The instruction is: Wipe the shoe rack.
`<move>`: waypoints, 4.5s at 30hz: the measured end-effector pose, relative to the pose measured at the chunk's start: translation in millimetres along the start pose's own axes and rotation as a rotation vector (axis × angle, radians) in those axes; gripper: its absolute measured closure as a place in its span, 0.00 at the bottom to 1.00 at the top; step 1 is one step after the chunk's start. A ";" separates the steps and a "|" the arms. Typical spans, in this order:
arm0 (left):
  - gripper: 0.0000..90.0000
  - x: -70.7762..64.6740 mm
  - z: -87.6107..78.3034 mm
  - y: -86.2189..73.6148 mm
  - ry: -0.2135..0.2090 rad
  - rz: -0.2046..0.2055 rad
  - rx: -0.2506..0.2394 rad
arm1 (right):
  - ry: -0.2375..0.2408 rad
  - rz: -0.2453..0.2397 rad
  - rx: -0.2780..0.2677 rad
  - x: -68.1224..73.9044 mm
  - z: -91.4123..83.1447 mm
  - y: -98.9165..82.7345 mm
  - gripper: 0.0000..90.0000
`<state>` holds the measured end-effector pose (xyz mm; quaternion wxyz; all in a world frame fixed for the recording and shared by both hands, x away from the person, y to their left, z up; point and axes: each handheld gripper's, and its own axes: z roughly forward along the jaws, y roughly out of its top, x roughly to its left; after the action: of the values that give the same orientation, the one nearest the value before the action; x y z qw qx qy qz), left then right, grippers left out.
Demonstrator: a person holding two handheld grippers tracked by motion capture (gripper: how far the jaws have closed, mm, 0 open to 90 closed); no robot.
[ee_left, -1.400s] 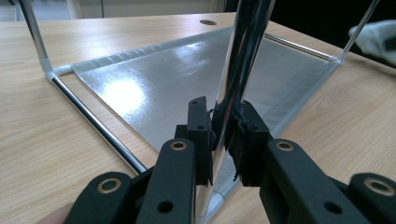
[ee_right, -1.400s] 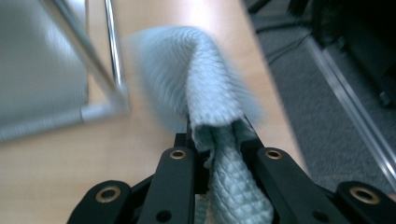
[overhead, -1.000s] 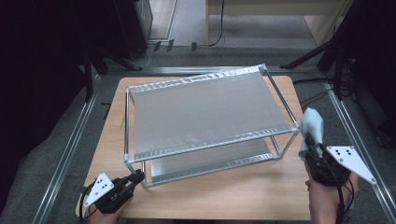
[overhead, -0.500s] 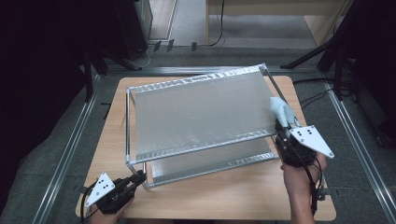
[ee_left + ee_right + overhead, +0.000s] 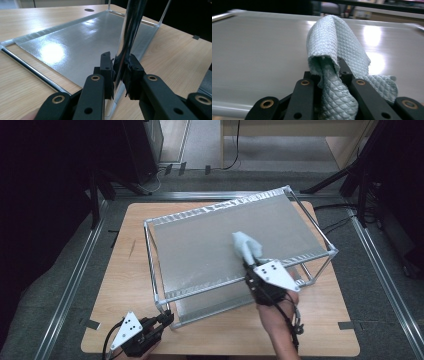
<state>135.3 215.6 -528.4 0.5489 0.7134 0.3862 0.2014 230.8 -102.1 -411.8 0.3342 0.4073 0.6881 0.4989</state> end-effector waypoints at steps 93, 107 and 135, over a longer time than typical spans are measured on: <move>0.89 -3.6 3.4 -1.5 0.000 -0.006 -0.004 | 0.089 0.055 0.007 -4.6 -27.6 15.4 0.52; 0.89 -4.3 4.2 -1.3 0.005 -0.006 -0.004 | 0.103 0.040 0.057 -2.9 -15.1 17.9 0.95; 0.89 -10.8 7.8 -1.5 0.026 0.007 -0.008 | 0.064 0.020 -0.007 -12.7 -38.2 2.2 0.93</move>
<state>133.6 202.5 -530.8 0.5462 0.7098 0.3900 0.2140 203.9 -128.9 -398.3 0.3087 0.3967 0.6925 0.5175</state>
